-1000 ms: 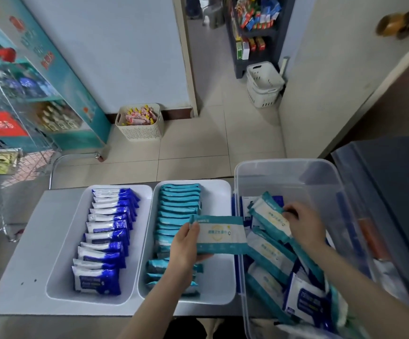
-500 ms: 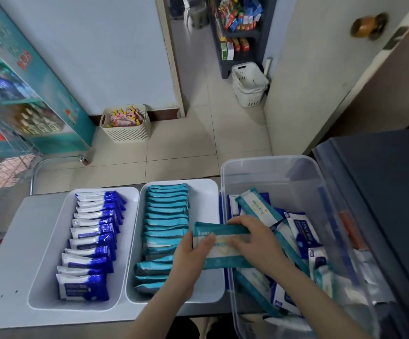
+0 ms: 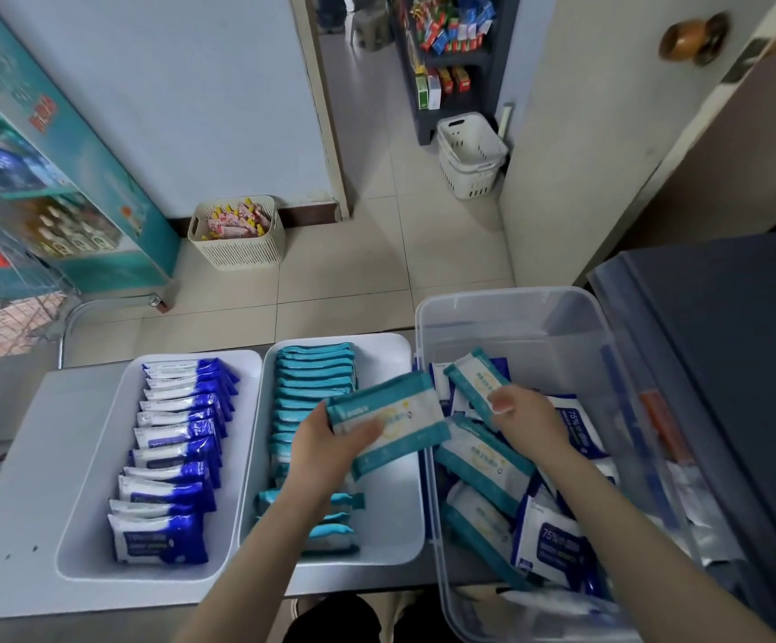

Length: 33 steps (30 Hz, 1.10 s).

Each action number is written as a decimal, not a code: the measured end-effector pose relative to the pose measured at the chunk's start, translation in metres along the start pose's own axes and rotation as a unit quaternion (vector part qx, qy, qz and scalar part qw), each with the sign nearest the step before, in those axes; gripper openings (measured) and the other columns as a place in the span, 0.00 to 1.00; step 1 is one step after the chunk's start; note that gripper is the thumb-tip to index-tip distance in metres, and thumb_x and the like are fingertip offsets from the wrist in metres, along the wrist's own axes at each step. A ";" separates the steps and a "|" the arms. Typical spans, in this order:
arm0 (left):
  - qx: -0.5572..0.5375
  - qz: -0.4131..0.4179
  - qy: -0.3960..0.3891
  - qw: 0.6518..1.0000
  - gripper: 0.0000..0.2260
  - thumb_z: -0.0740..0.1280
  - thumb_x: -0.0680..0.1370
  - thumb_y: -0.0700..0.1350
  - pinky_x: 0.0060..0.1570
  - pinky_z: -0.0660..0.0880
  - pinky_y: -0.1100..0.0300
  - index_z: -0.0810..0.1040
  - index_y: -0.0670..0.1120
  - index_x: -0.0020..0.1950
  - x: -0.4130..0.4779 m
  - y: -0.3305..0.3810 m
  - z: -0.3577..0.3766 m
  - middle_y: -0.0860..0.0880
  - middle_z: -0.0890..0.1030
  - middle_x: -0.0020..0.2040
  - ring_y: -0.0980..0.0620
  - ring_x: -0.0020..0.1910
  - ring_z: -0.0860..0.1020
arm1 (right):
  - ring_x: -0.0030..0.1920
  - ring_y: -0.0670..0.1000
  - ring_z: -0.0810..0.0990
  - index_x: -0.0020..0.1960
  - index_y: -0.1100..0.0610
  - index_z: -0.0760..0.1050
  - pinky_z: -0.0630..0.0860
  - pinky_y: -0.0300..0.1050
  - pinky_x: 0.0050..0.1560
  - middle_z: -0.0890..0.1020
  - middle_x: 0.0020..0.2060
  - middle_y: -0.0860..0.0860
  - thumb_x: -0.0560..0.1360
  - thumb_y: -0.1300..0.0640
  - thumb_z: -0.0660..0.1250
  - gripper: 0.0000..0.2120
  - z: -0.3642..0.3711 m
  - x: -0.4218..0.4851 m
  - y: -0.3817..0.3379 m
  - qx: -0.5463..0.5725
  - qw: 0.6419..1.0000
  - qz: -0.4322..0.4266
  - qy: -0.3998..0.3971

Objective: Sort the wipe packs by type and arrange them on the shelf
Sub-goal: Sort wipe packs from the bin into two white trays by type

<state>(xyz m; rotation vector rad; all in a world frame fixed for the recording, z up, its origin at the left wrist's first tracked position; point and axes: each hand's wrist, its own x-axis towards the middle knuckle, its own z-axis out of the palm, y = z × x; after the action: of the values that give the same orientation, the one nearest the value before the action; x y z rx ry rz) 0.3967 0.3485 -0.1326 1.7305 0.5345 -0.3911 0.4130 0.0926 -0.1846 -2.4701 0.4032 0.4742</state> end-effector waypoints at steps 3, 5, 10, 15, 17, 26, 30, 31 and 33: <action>-0.053 -0.018 0.015 0.998 0.13 0.76 0.70 0.38 0.43 0.81 0.54 0.79 0.43 0.52 0.001 -0.003 -0.009 0.48 0.85 0.46 0.49 0.43 0.85 | 0.50 0.52 0.76 0.58 0.52 0.73 0.74 0.45 0.44 0.77 0.52 0.52 0.75 0.54 0.65 0.12 0.033 -0.008 0.019 -0.168 0.981 -0.016 -0.100; -0.069 -0.025 0.023 0.997 0.13 0.76 0.69 0.38 0.40 0.81 0.56 0.79 0.43 0.52 0.000 -0.007 -0.014 0.48 0.86 0.46 0.50 0.43 0.85 | 0.56 0.53 0.74 0.62 0.52 0.71 0.73 0.46 0.48 0.75 0.56 0.52 0.74 0.54 0.66 0.17 0.047 -0.016 0.019 -0.208 0.975 -0.036 -0.070; -0.084 -0.038 0.050 0.994 0.12 0.75 0.70 0.36 0.39 0.81 0.56 0.80 0.44 0.51 -0.002 -0.020 -0.023 0.48 0.85 0.44 0.50 0.41 0.85 | 0.52 0.52 0.76 0.57 0.52 0.73 0.73 0.46 0.45 0.78 0.53 0.49 0.74 0.54 0.68 0.13 0.046 -0.019 0.018 -0.091 0.994 -0.029 -0.047; -0.093 -0.046 0.080 0.991 0.12 0.75 0.69 0.35 0.42 0.81 0.54 0.80 0.43 0.51 0.000 -0.028 -0.035 0.45 0.85 0.45 0.47 0.44 0.84 | 0.42 0.51 0.77 0.54 0.53 0.73 0.73 0.46 0.41 0.79 0.45 0.48 0.74 0.54 0.69 0.10 0.011 0.023 0.004 0.070 0.997 0.000 0.041; -0.087 -0.041 0.093 0.991 0.12 0.75 0.69 0.36 0.37 0.79 0.58 0.80 0.42 0.50 -0.001 -0.030 -0.039 0.46 0.85 0.45 0.48 0.43 0.84 | 0.42 0.53 0.77 0.55 0.55 0.73 0.74 0.47 0.41 0.79 0.45 0.51 0.75 0.54 0.68 0.11 0.002 0.049 -0.002 0.051 0.998 0.023 0.043; -0.122 -0.051 0.153 0.979 0.15 0.79 0.63 0.42 0.42 0.78 0.51 0.80 0.44 0.47 -0.005 -0.046 -0.077 0.43 0.84 0.43 0.45 0.40 0.81 | 0.45 0.58 0.79 0.57 0.58 0.69 0.75 0.49 0.43 0.80 0.48 0.56 0.70 0.53 0.73 0.20 0.029 0.066 -0.007 -0.117 0.988 0.036 0.091; -0.149 -0.057 0.167 0.973 0.10 0.76 0.69 0.35 0.32 0.77 0.62 0.80 0.45 0.46 -0.005 -0.053 -0.091 0.47 0.84 0.40 0.50 0.36 0.81 | 0.41 0.55 0.79 0.50 0.56 0.75 0.78 0.50 0.42 0.80 0.45 0.55 0.69 0.49 0.72 0.15 0.035 0.062 -0.006 -0.059 0.995 0.043 0.066; -0.149 -0.059 0.167 0.973 0.10 0.75 0.69 0.35 0.32 0.77 0.63 0.80 0.45 0.45 -0.006 -0.054 -0.093 0.48 0.84 0.39 0.50 0.36 0.81 | 0.40 0.55 0.78 0.49 0.56 0.75 0.76 0.49 0.40 0.80 0.44 0.54 0.70 0.50 0.71 0.13 0.033 0.059 -0.005 -0.044 0.997 0.046 0.051; -0.137 -0.063 0.165 0.975 0.09 0.76 0.68 0.35 0.34 0.77 0.61 0.81 0.45 0.45 -0.005 -0.057 -0.097 0.48 0.84 0.39 0.50 0.36 0.81 | 0.42 0.56 0.77 0.51 0.56 0.74 0.72 0.47 0.39 0.80 0.45 0.54 0.72 0.51 0.70 0.12 0.029 0.050 -0.005 -0.009 0.997 0.052 0.050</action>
<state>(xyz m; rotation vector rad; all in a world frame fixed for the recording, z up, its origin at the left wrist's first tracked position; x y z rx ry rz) 0.3586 0.4524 -0.1551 1.5036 0.8990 -0.1083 0.4525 0.1044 -0.2252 -2.5061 0.5722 0.3992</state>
